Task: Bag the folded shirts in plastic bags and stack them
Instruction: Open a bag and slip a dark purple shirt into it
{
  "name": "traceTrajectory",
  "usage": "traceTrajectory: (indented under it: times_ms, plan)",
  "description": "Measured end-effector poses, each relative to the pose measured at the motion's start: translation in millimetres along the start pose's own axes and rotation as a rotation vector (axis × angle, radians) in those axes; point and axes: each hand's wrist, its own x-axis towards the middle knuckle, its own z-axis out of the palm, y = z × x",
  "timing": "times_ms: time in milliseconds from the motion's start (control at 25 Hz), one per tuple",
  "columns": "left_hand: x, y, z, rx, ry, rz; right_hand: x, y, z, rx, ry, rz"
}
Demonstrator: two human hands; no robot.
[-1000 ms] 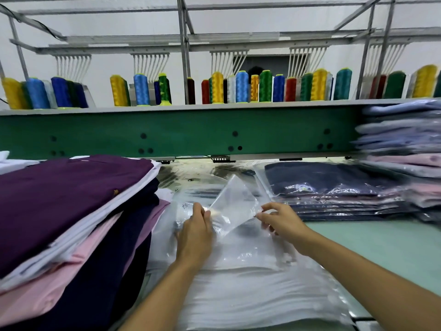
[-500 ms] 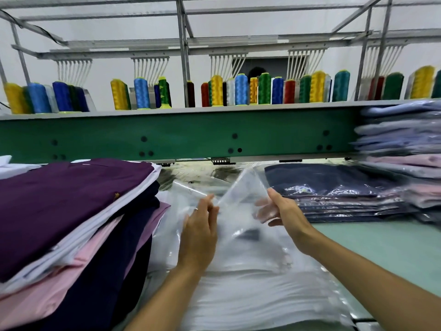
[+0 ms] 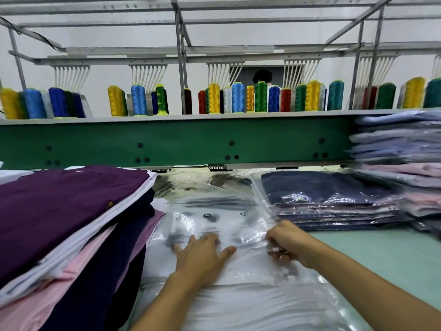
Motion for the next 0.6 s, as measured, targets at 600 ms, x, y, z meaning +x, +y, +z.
traceTrajectory:
  times_ms: [600]
  plan:
    - [-18.3, 49.6, -6.1, -0.368, 0.44, 0.544, -8.7, -10.5, 19.6, 0.151, -0.021, -0.061]
